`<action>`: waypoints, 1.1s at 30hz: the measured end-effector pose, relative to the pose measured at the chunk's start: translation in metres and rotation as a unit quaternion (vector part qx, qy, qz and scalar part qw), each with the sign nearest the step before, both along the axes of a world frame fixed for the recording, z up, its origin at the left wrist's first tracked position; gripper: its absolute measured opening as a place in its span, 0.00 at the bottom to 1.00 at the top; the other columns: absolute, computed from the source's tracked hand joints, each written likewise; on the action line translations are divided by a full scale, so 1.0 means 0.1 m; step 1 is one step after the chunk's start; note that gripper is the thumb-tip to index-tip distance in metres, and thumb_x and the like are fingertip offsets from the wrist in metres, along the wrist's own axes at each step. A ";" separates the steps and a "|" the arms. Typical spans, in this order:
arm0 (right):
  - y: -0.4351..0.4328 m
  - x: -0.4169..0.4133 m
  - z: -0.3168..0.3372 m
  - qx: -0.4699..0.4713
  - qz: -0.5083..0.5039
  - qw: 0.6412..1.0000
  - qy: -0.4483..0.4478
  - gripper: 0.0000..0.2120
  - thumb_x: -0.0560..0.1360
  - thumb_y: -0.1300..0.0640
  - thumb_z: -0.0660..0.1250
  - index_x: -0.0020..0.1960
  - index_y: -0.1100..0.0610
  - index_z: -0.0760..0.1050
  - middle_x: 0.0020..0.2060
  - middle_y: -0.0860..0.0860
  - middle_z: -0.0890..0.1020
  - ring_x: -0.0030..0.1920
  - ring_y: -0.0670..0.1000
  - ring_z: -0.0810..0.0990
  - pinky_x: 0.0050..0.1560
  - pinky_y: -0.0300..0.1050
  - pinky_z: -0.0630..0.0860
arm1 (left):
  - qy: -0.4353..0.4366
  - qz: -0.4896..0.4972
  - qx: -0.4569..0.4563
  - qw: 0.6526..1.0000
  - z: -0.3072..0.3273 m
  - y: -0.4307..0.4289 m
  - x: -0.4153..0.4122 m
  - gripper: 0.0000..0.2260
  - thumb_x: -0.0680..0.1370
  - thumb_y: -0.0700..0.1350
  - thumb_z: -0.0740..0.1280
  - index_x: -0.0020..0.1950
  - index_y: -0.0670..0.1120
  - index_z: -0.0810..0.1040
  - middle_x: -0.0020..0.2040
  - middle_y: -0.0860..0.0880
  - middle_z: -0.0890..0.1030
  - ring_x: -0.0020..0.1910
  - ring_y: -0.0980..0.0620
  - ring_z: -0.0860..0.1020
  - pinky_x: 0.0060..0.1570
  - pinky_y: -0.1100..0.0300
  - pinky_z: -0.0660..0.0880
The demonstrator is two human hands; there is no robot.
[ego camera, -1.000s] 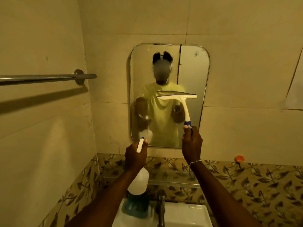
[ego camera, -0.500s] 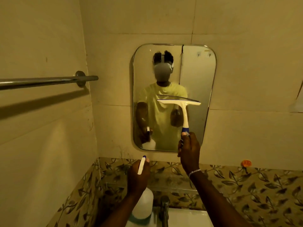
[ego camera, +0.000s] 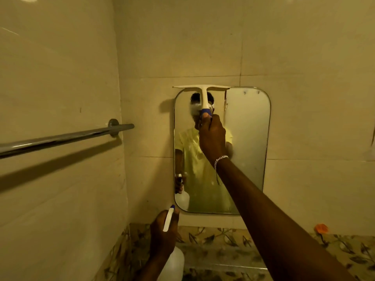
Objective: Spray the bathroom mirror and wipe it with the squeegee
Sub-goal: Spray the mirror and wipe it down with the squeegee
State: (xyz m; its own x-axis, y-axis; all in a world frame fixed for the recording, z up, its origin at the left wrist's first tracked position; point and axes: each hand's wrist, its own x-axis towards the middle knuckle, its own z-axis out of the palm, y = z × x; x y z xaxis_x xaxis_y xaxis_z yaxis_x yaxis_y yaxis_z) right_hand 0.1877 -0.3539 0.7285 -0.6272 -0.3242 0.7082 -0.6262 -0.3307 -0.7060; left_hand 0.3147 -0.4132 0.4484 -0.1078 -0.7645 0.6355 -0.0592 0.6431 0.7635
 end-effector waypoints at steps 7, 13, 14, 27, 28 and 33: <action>-0.18 0.02 0.04 0.010 -0.022 1.000 -0.006 0.18 0.85 0.48 0.54 0.64 0.60 0.71 0.53 0.60 0.81 0.49 0.57 0.82 0.42 0.48 0.79 | 0.012 -0.016 -0.021 1.000 0.01 -0.14 0.01 0.11 0.78 0.53 0.67 0.41 0.48 0.81 0.30 0.51 0.80 0.33 0.55 0.80 0.28 0.67 0.74; -0.21 0.01 -0.53 0.006 -0.043 0.999 0.009 0.16 0.85 0.46 0.55 0.61 0.57 0.72 0.43 0.55 0.80 0.34 0.44 0.77 0.27 0.30 0.67 | 0.012 -0.019 -0.031 0.999 0.00 -0.22 -0.04 0.09 0.79 0.48 0.68 0.40 0.48 0.80 0.30 0.52 0.79 0.35 0.55 0.80 0.29 0.71 0.73; -0.20 0.03 -0.69 -0.002 -0.036 0.999 0.005 0.15 0.85 0.47 0.56 0.60 0.57 0.73 0.39 0.53 0.79 0.31 0.43 0.77 0.24 0.30 0.69 | 0.010 -0.017 -0.029 0.999 -0.01 -0.24 -0.05 0.08 0.79 0.46 0.69 0.40 0.49 0.80 0.30 0.52 0.79 0.35 0.56 0.80 0.29 0.70 0.73; 0.05 0.41 -2.81 0.102 -0.038 0.991 -0.074 0.14 0.78 0.39 0.53 0.50 0.46 0.72 0.31 0.48 0.77 0.27 0.44 0.76 0.26 0.34 0.72 | 0.021 -0.033 -0.047 0.998 0.02 -0.29 0.00 0.12 0.77 0.51 0.66 0.43 0.44 0.82 0.33 0.51 0.81 0.34 0.54 0.81 0.31 0.66 0.77; 0.05 0.43 -2.93 0.117 -0.037 0.989 -0.087 0.15 0.78 0.40 0.53 0.51 0.49 0.73 0.31 0.47 0.77 0.28 0.45 0.77 0.26 0.34 0.73 | 0.018 -0.035 -0.046 0.998 0.03 -0.28 0.00 0.12 0.77 0.51 0.66 0.43 0.43 0.82 0.33 0.51 0.80 0.33 0.53 0.81 0.31 0.64 0.77; 0.06 0.47 -3.40 0.192 -0.039 0.973 -0.122 0.11 0.84 0.51 0.58 0.58 0.56 0.74 0.38 0.47 0.80 0.36 0.46 0.81 0.34 0.38 0.77 | 0.023 -0.034 -0.031 0.999 0.05 -0.26 0.05 0.12 0.77 0.50 0.67 0.46 0.41 0.83 0.35 0.51 0.83 0.39 0.57 0.83 0.35 0.73 0.76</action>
State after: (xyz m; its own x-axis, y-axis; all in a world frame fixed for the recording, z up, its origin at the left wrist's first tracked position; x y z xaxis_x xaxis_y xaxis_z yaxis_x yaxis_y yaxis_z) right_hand 0.2351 -0.3474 0.3886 -0.7948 -0.4800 0.3713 -0.4370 0.0282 -0.8990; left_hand 0.3198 -0.4397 0.4536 -0.1278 -0.7152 0.6872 0.0194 0.6909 0.7227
